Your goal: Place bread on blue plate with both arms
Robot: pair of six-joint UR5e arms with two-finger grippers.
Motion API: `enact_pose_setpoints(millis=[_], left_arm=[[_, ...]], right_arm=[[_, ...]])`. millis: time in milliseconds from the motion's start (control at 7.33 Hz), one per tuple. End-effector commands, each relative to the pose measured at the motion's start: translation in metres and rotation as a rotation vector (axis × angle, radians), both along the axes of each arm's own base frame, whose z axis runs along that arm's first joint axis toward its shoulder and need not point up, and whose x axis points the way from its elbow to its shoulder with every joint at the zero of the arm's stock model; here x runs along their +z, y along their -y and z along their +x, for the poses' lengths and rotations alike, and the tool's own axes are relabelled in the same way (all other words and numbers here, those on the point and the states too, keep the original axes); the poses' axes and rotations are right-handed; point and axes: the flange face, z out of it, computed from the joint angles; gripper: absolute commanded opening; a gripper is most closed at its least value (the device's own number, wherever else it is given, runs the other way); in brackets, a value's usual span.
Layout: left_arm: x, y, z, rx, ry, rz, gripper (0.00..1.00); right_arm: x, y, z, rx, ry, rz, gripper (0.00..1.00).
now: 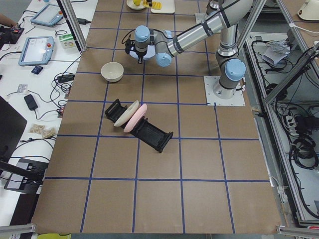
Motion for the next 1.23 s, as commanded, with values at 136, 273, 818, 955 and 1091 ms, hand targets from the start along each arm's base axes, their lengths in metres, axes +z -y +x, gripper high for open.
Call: enact_pose_setpoints(millis=[136,273,818,955,1091], left_arm=[[-0.050,-0.006,-0.075,0.048,0.009,-0.017,0.00],[-0.054,-0.008,-0.080,0.046,0.014,-0.016,0.00],[-0.008,-0.005,-0.055,0.066,0.085,-0.071,1.00],[0.019,-0.006,-0.035,0.019,0.109,-0.055,1.00],[0.049,-0.004,-0.015,0.007,0.140,-0.032,1.00]], right_arm=[[-0.006,0.003,0.023,-0.030,0.025,0.010,0.00],[-0.013,0.007,0.035,-0.020,0.035,0.014,0.00],[-0.057,0.010,0.157,0.032,0.025,-0.030,0.00],[-0.070,0.013,0.176,0.063,0.030,-0.047,0.00],[-0.080,0.018,0.189,0.083,0.030,-0.047,0.00]])
